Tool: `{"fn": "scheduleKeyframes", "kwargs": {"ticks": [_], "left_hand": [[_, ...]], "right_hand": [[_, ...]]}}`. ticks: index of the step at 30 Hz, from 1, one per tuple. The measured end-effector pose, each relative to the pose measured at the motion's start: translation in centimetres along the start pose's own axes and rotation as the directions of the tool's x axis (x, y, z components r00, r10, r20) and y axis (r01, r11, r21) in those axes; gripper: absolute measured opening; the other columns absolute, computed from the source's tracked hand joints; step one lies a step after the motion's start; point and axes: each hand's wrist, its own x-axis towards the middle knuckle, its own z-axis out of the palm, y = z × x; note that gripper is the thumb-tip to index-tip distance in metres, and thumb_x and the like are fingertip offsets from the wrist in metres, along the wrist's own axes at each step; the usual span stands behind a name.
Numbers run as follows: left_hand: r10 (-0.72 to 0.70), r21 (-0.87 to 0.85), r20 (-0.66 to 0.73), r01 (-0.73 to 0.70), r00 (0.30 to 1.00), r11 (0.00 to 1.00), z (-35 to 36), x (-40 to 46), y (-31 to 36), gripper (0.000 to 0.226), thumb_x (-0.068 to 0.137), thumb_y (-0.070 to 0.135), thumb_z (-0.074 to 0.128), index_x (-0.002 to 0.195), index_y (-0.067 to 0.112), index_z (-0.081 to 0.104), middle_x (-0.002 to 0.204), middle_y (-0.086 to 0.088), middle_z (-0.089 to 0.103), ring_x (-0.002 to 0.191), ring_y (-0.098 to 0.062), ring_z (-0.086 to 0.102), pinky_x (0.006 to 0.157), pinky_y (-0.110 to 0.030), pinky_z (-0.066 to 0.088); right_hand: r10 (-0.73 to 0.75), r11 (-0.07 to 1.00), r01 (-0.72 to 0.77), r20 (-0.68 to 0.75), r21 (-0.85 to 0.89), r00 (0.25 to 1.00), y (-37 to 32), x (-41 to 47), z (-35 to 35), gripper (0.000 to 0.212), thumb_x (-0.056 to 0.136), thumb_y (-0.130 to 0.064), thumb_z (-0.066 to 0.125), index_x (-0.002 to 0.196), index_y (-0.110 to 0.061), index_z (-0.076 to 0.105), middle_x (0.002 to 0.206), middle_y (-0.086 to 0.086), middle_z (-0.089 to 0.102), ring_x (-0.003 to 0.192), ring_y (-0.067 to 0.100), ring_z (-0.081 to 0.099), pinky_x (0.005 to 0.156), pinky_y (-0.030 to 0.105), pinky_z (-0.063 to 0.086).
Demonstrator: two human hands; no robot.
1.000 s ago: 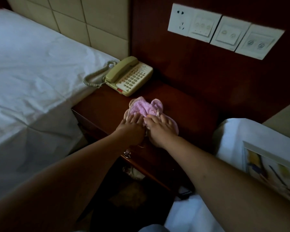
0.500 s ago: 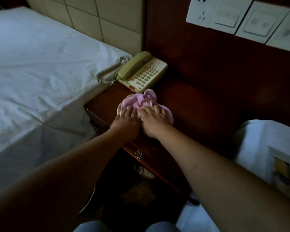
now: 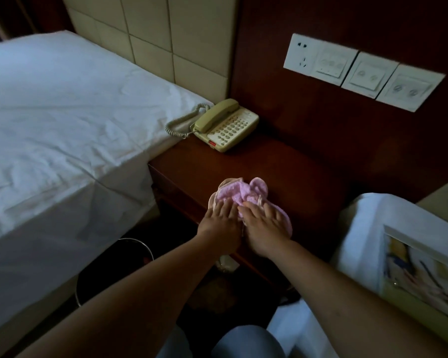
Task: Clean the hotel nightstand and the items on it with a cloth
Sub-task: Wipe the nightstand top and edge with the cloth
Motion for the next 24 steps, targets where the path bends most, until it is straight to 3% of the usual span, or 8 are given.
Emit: {"fn": "scheduleKeyframes", "kwargs": {"ticks": [8, 15, 17, 21, 24], "left_hand": [[-0.057, -0.083, 0.01, 0.058, 0.998, 0.995, -1.8, 3.9, -7.5, 0.067, 0.107, 0.037, 0.023, 0.16, 0.011, -0.007, 0.169, -0.012, -0.013, 0.155, -0.031, -0.014, 0.126, -0.051, 0.007], [-0.145, 0.012, -0.093, 0.147, 0.985, 0.989, -2.4, 5.8, -17.7, 0.059, 0.109, 0.03, 0.016, 0.16, 0.005, 0.003, 0.169, -0.015, 0.002, 0.156, -0.034, -0.003, 0.125, -0.052, 0.005], [-0.183, -0.019, -0.101, 0.182, 0.978, 0.983, -2.2, 5.9, -18.5, 0.059, 0.109, 0.031, 0.016, 0.16, 0.004, 0.003, 0.169, -0.015, 0.002, 0.156, -0.034, -0.001, 0.125, -0.052, 0.007], [-0.152, 0.092, -0.082, 0.159, 0.985, 0.983, -1.9, 5.0, -17.4, 0.065, 0.103, 0.034, 0.006, 0.161, 0.005, 0.004, 0.169, -0.016, 0.002, 0.156, -0.035, -0.002, 0.125, -0.055, 0.005], [-0.149, 0.101, -0.031, 0.152, 0.988, 0.983, -1.0, 3.3, -15.2, 0.064, 0.106, 0.037, 0.016, 0.162, 0.009, 0.002, 0.17, -0.013, -0.003, 0.156, -0.033, -0.006, 0.125, -0.052, 0.006]], "right_hand": [[-0.001, 0.999, 0.0, -0.029, -0.045, 1.0, -4.9, 7.3, -2.0, 0.069, 0.102, -0.04, 0.039, 0.161, -0.035, 0.004, 0.17, -0.011, -0.001, 0.155, 0.031, -0.006, 0.123, 0.047, 0.0], [-0.123, 0.991, 0.118, -0.102, -0.056, 0.987, -12.4, 16.8, -3.3, 0.057, 0.104, -0.034, 0.031, 0.159, -0.034, 0.015, 0.169, -0.01, 0.007, 0.155, 0.03, -0.001, 0.124, 0.049, 0.003], [-0.135, 0.99, 0.128, -0.11, -0.063, 0.985, -13.0, 17.4, -3.1, 0.055, 0.106, -0.035, 0.029, 0.159, -0.033, 0.017, 0.168, -0.009, 0.009, 0.154, 0.032, 0.002, 0.123, 0.049, 0.004], [-0.132, 0.991, 0.128, -0.099, -0.044, 0.986, -12.5, 15.8, -2.8, 0.054, 0.107, -0.034, 0.029, 0.159, -0.033, 0.016, 0.168, -0.01, 0.01, 0.154, 0.031, 0.003, 0.124, 0.048, 0.003], [-0.108, 0.994, 0.106, -0.118, -0.027, 0.987, -11.4, 12.3, -1.6, 0.054, 0.106, -0.036, 0.031, 0.159, -0.034, 0.018, 0.168, -0.011, 0.012, 0.154, 0.032, 0.005, 0.122, 0.048, 0.006]]}}
